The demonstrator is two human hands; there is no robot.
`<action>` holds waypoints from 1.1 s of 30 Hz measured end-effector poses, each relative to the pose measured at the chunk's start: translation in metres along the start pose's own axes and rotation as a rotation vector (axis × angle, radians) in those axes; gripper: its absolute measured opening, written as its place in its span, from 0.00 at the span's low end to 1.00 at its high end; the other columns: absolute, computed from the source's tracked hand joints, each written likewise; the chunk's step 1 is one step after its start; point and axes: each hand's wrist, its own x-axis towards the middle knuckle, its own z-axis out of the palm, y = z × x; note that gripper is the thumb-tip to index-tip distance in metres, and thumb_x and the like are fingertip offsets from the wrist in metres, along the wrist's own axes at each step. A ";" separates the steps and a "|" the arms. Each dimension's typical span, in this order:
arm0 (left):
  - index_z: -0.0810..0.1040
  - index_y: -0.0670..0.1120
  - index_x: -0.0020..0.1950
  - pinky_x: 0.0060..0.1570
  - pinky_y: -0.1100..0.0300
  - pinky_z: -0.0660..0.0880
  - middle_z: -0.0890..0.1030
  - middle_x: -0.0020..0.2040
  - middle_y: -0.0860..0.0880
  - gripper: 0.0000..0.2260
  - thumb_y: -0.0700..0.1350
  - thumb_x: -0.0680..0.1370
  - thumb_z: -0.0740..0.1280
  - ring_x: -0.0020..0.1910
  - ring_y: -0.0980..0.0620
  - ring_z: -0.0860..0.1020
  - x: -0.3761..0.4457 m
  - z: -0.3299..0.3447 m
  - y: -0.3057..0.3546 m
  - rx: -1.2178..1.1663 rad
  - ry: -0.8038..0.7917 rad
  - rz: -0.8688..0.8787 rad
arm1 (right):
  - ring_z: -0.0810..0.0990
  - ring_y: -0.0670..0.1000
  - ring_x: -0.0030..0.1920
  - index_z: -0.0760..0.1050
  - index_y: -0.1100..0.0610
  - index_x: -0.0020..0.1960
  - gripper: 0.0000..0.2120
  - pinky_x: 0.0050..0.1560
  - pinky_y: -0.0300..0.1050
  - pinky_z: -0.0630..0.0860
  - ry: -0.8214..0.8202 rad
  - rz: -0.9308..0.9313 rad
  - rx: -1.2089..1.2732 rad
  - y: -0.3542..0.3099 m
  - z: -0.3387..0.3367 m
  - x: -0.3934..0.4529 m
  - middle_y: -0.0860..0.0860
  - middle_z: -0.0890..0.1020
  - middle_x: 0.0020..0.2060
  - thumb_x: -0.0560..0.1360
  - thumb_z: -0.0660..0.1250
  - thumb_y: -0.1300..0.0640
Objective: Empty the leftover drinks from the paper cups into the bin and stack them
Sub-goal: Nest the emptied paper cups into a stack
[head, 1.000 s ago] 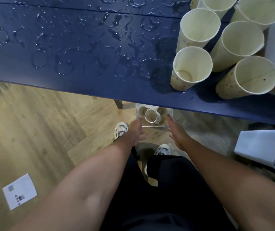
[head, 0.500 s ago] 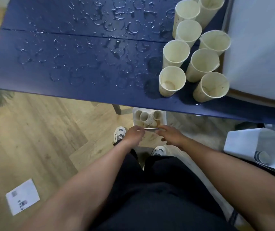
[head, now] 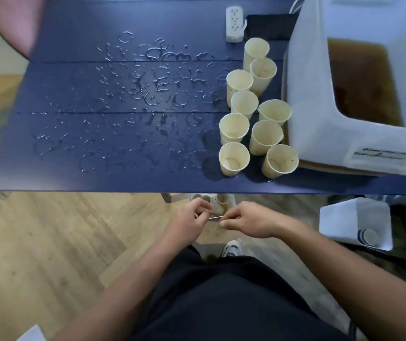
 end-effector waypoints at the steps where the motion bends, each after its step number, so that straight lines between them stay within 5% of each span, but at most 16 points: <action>1: 0.81 0.49 0.52 0.32 0.68 0.66 0.75 0.33 0.57 0.05 0.41 0.80 0.66 0.30 0.64 0.73 0.001 -0.008 0.004 0.016 -0.007 0.021 | 0.77 0.41 0.38 0.84 0.51 0.50 0.13 0.45 0.41 0.75 0.003 -0.008 -0.030 -0.011 -0.011 -0.006 0.45 0.83 0.38 0.78 0.66 0.44; 3: 0.81 0.50 0.51 0.32 0.69 0.64 0.75 0.34 0.58 0.05 0.42 0.80 0.67 0.29 0.64 0.73 0.004 -0.025 0.012 0.057 -0.028 0.065 | 0.74 0.41 0.33 0.84 0.50 0.47 0.14 0.39 0.40 0.72 0.034 -0.016 -0.056 -0.032 -0.035 -0.016 0.43 0.80 0.32 0.78 0.66 0.42; 7: 0.81 0.52 0.52 0.35 0.72 0.68 0.78 0.36 0.60 0.06 0.42 0.80 0.67 0.34 0.66 0.76 0.023 -0.064 0.025 0.108 -0.026 0.162 | 0.81 0.41 0.43 0.84 0.45 0.49 0.11 0.49 0.42 0.77 0.181 -0.067 0.037 -0.066 -0.078 -0.024 0.40 0.84 0.40 0.78 0.66 0.42; 11: 0.80 0.54 0.54 0.38 0.68 0.73 0.80 0.37 0.56 0.07 0.42 0.81 0.66 0.36 0.61 0.77 0.046 -0.093 0.022 0.132 -0.057 0.219 | 0.81 0.38 0.49 0.82 0.50 0.59 0.11 0.47 0.25 0.72 0.429 -0.104 0.207 -0.087 -0.102 -0.017 0.43 0.85 0.50 0.79 0.68 0.51; 16: 0.80 0.54 0.55 0.43 0.62 0.78 0.80 0.41 0.56 0.07 0.43 0.82 0.66 0.39 0.60 0.78 0.058 -0.105 0.011 0.168 -0.127 0.200 | 0.81 0.43 0.55 0.78 0.45 0.64 0.14 0.62 0.44 0.76 0.416 -0.080 0.192 -0.093 -0.118 -0.003 0.44 0.83 0.55 0.79 0.68 0.48; 23: 0.79 0.52 0.56 0.43 0.64 0.76 0.80 0.40 0.58 0.07 0.43 0.79 0.68 0.36 0.61 0.78 0.064 -0.079 0.021 0.101 -0.068 0.178 | 0.80 0.40 0.48 0.78 0.42 0.61 0.11 0.60 0.46 0.75 0.453 -0.066 0.008 -0.078 -0.139 0.013 0.36 0.80 0.47 0.79 0.67 0.48; 33: 0.64 0.57 0.75 0.69 0.60 0.66 0.74 0.69 0.58 0.41 0.55 0.67 0.81 0.69 0.58 0.68 0.092 -0.041 0.031 0.087 -0.031 0.188 | 0.77 0.46 0.46 0.79 0.46 0.62 0.12 0.50 0.40 0.70 0.498 -0.086 -0.152 -0.044 -0.147 0.015 0.43 0.81 0.47 0.81 0.64 0.53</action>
